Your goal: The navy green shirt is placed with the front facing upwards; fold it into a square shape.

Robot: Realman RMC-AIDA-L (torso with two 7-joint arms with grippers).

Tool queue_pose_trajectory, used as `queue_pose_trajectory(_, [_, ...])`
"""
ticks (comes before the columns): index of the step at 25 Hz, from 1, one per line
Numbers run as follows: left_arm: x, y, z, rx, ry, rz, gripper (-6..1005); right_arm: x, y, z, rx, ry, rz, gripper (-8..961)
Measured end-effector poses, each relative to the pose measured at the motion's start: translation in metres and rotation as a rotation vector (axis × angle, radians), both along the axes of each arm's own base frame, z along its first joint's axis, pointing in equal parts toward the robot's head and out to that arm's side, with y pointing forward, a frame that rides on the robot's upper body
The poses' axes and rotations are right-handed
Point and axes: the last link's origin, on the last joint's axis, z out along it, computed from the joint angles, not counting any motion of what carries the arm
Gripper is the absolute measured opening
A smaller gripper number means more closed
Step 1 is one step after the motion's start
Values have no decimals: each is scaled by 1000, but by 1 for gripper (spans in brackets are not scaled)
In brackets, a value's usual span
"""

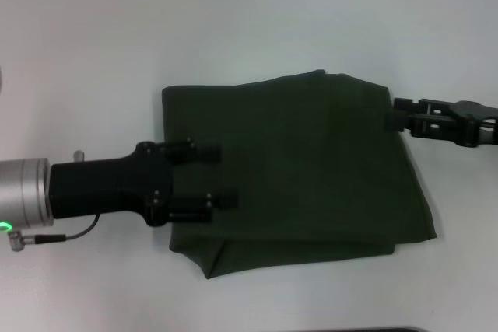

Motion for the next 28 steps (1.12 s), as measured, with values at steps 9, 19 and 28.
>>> queue_pose_trajectory(9, [10, 10, 9, 93, -94, 17, 844, 16, -25, 20, -35, 40, -70, 838])
queue_pose_trajectory(19, [15, 18, 13, 158, -158, 35, 844, 31, -28, 25, -96, -17, -186, 878])
queue_pose_trajectory(28, [14, 21, 13, 174, -149, 48, 844, 44, -31, 37, -129, -54, -329, 881])
